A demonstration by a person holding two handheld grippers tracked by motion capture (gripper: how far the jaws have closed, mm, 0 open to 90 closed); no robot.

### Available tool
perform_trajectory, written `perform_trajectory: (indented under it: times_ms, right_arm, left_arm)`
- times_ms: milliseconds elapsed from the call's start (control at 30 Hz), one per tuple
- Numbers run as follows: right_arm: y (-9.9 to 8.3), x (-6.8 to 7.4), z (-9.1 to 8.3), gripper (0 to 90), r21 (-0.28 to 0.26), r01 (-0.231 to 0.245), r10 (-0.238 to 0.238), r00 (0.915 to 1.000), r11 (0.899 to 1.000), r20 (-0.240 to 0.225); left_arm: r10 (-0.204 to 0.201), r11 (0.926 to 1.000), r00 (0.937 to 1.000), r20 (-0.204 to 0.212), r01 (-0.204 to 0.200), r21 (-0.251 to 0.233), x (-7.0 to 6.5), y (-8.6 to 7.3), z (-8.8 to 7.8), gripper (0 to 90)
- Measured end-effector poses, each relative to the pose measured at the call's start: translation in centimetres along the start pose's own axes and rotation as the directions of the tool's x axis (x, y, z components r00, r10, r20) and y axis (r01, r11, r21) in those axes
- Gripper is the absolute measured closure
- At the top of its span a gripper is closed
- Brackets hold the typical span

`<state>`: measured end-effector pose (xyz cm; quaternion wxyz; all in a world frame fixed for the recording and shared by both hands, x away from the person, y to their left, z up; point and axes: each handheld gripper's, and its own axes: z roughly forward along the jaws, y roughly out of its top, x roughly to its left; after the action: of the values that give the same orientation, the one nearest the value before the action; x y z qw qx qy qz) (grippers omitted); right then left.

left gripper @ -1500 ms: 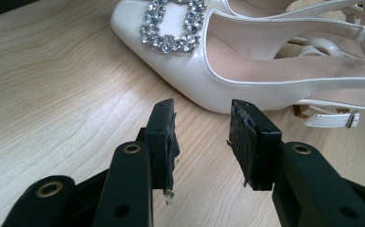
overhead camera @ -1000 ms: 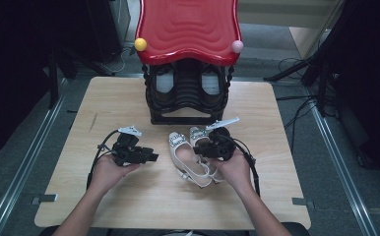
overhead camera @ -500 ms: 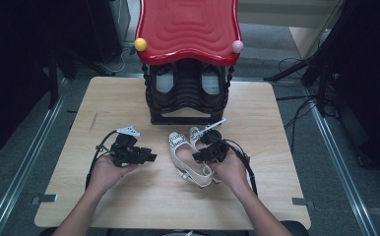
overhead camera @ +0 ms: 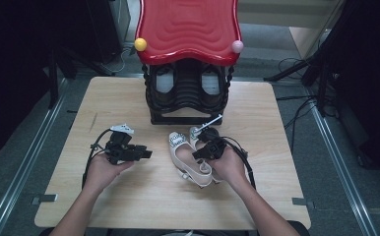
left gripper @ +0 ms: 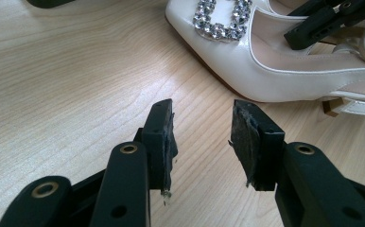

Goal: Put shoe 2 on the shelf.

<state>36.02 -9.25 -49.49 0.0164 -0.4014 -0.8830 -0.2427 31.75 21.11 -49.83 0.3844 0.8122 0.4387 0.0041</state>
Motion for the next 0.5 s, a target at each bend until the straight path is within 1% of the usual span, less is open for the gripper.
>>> perform_trajectory:
  times_ms: [67, 167, 300, 400, 500]
  right_arm:
    - [0.14, 0.13, 0.00, 80.9, 0.008, 0.000, 0.000, 1.0000, 1.000, 0.007]
    - [0.35, 0.11, -0.04, 82.5, 0.022, -0.014, 0.014, 0.9999, 1.000, 0.010]
    - [0.59, 0.08, -0.04, 82.7, 0.037, -0.013, 0.013, 0.9999, 0.999, 0.006]
    - [0.72, 0.06, -0.05, 83.1, 0.048, -0.005, 0.005, 1.0000, 0.999, 0.006]
    - [0.85, -0.05, -0.06, 84.2, 0.055, -0.008, 0.008, 1.0000, 0.998, 0.000]
  left_arm:
    - [-0.001, 1.0000, 1.0000, -0.001, 0.001, -0.001, 0.01, -0.01, -0.03, 59.6]
    - [-0.003, 1.0000, 1.0000, -0.002, 0.003, -0.008, 0.09, -0.02, -0.09, 59.6]
    - [0.005, 1.0000, 1.0000, -0.008, -0.005, 0.003, 0.04, -0.02, 0.04, 59.6]
    - [0.011, 0.9999, 0.9999, -0.011, -0.011, 0.006, -0.05, -0.03, 0.12, 59.5]
    - [0.013, 0.9999, 0.9998, -0.014, -0.013, 0.006, 0.00, -0.04, 0.09, 59.5]
